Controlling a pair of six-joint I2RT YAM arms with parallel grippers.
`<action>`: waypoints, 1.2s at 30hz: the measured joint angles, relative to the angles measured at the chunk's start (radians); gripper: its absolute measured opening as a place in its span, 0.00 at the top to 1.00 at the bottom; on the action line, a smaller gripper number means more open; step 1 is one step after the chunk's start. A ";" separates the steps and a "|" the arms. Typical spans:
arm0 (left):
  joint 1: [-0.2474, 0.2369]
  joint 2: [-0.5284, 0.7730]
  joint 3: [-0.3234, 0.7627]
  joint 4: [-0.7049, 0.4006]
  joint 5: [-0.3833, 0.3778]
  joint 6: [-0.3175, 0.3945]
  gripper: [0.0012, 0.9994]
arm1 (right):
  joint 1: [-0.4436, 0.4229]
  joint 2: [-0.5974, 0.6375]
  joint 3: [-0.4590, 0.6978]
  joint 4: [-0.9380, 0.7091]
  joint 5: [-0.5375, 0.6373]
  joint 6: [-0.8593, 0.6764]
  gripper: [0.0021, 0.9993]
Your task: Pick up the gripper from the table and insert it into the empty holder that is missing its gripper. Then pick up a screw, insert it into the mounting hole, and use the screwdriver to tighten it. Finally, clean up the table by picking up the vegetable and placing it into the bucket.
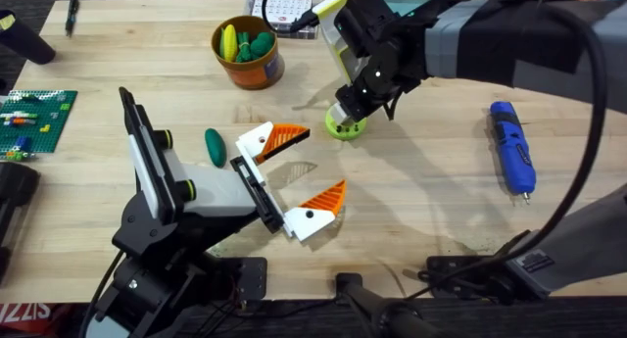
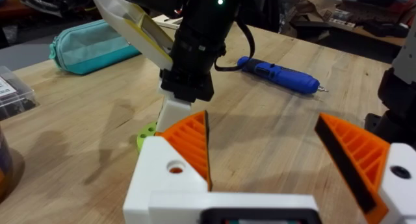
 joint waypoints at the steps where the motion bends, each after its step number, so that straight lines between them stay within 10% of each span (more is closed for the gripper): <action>1: 0.000 0.000 0.000 0.000 0.000 0.000 0.01 | 0.000 0.000 0.000 -0.001 -0.001 0.000 0.60; 27: 0.000 0.000 0.000 0.000 0.000 -0.001 0.01 | -0.001 -0.221 0.032 -0.208 -0.098 0.099 0.60; 36: 0.000 0.000 0.000 0.001 0.000 -0.001 0.01 | 0.051 -0.369 -0.169 -0.139 -0.101 0.194 0.60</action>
